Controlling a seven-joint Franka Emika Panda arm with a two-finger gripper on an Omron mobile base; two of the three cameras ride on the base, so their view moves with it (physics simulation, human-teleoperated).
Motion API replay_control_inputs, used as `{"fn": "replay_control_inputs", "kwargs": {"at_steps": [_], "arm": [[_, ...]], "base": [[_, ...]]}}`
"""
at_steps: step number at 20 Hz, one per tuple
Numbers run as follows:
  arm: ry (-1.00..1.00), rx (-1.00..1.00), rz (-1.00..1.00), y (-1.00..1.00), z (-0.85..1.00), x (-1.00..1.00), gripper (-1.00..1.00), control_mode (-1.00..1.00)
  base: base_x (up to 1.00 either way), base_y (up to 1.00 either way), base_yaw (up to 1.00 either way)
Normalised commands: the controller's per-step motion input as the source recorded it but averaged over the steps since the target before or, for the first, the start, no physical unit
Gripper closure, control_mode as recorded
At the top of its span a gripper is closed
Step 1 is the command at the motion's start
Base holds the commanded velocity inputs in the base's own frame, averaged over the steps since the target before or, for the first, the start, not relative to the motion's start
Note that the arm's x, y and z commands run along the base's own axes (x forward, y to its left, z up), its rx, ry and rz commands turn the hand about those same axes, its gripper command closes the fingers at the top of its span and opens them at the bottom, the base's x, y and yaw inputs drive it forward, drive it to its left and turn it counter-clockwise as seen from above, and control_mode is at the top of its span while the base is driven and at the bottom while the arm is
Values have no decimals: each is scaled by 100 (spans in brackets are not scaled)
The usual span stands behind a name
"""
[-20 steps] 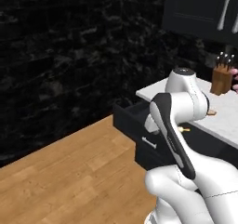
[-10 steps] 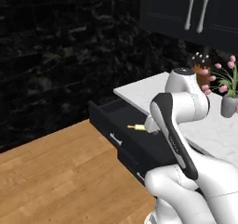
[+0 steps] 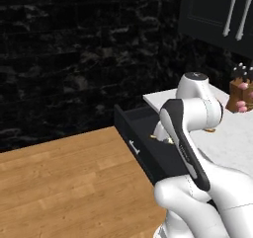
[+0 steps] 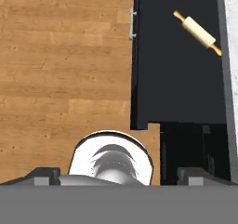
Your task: Pick the rolling pin from the drawer and place it on the counter.
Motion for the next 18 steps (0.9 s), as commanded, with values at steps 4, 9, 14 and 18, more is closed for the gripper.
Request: {"fn": "replay_control_inputs", "kwargs": {"at_steps": [4,9,14,18], "arm": [[0,0,29,-74,-29,-13,-100,-100],[0,0,3,-58,-16,-19,-100,-100],[6,0,-2,1,-6,60,-100,-100],[7,0,0,3,-31,99,-100,-100]], "base": [[0,0,0],[0,0,0],[0,0,0],[0,0,0]]}}
